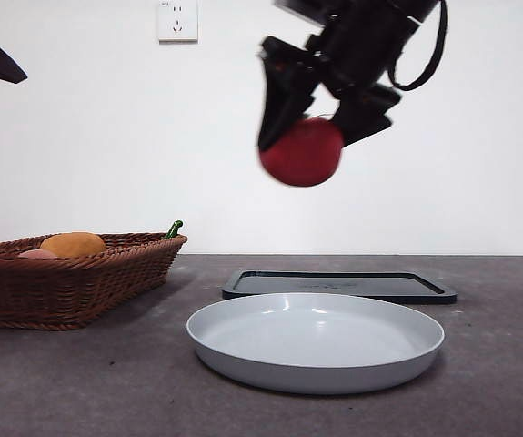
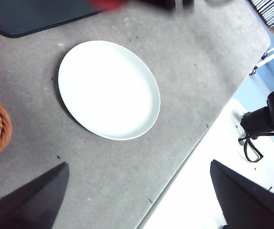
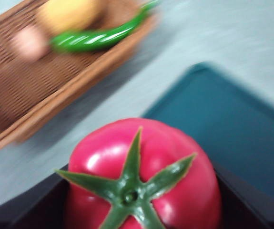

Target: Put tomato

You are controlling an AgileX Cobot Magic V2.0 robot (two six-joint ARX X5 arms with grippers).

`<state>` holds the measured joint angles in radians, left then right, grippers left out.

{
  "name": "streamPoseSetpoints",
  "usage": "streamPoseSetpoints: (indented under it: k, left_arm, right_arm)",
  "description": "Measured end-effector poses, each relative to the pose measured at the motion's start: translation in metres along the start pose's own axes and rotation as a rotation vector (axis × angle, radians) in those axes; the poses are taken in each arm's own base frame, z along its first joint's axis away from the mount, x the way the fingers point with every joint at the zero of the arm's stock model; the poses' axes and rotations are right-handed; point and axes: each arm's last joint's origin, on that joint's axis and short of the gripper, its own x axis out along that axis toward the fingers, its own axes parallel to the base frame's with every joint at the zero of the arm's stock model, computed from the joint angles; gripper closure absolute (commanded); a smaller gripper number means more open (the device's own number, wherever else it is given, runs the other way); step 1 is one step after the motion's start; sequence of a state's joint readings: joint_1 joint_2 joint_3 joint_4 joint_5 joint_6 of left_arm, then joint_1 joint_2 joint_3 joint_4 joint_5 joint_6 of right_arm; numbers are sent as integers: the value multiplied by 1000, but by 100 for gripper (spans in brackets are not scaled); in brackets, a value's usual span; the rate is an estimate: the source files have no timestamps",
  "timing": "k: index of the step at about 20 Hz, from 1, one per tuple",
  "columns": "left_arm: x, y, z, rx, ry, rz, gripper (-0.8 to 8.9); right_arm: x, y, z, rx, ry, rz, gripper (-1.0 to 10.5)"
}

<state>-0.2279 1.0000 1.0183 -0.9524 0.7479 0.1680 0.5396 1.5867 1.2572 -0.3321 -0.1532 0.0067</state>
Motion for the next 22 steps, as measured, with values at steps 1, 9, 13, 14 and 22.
streamPoseSetpoints:
  k: [1,9,13,14,22]
  left_arm:
    - [0,0,0,-1,1,0,346]
    - [0,0,0,-1,1,0,346]
    - [0,0,0,-1,1,0,345]
    - [0,0,0,-1,1,0,346]
    - [0,0,0,-1,1,0,346]
  right_arm:
    - [0,-13,7,18,-17,-27,724]
    - [71,-76,18,88,39,-88,723]
    - [103,-91,3,98,96,-96,723]
    - [108,-93,-1,100,106,-97,723]
    - [129,-105,-19,116,144,-106,723]
